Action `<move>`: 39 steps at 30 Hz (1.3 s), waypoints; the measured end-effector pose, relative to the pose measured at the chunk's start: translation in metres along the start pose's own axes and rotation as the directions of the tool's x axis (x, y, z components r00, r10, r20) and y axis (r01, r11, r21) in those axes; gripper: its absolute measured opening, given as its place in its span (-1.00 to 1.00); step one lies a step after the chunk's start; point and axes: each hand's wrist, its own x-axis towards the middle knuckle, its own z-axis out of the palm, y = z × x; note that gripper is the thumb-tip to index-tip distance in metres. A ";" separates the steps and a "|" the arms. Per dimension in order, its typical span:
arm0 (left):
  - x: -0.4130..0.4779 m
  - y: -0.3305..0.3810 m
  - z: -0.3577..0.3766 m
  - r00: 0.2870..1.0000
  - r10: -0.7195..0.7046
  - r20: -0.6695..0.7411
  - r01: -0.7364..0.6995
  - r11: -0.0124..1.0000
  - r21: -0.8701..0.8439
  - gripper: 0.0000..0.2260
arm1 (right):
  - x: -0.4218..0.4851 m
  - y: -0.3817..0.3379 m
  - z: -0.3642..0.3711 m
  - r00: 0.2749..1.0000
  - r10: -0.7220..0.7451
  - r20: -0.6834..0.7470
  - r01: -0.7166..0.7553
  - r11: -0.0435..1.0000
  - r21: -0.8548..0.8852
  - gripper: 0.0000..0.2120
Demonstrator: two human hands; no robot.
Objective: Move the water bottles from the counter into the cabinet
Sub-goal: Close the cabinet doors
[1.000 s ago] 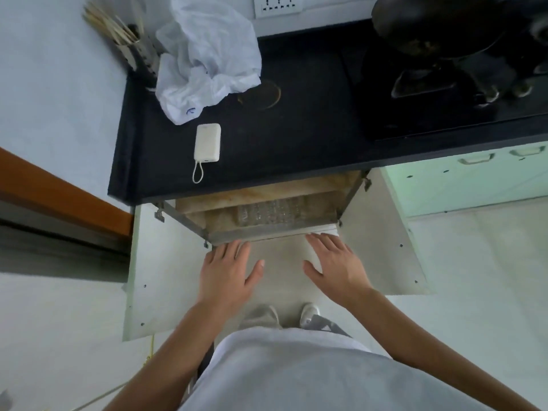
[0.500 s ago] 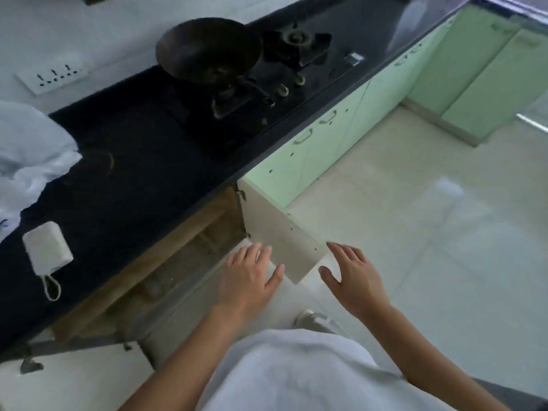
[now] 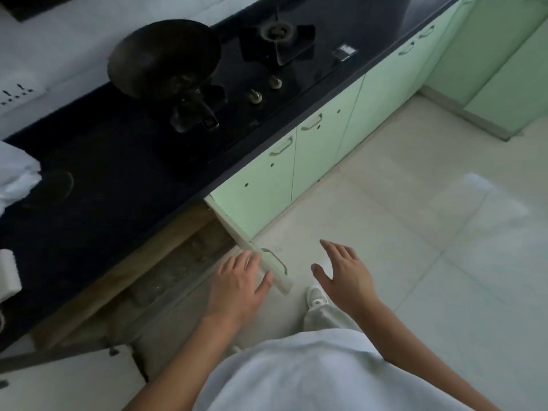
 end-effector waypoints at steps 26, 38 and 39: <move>0.052 0.076 0.107 0.547 -0.787 0.287 0.693 0.232 -0.683 -0.51 | 0.167 0.019 0.091 0.703 -0.073 0.707 -0.352 0.829 0.435 -0.67; 0.051 0.081 0.114 0.569 -0.783 0.251 0.650 0.241 -0.721 -0.44 | 0.168 0.012 0.105 0.682 -0.088 0.726 -0.324 0.854 0.407 -0.71; 0.051 0.080 0.114 0.575 -0.780 0.246 0.647 0.250 -0.720 -0.44 | 0.168 0.011 0.106 0.688 -0.089 0.720 -0.314 0.858 0.407 -0.72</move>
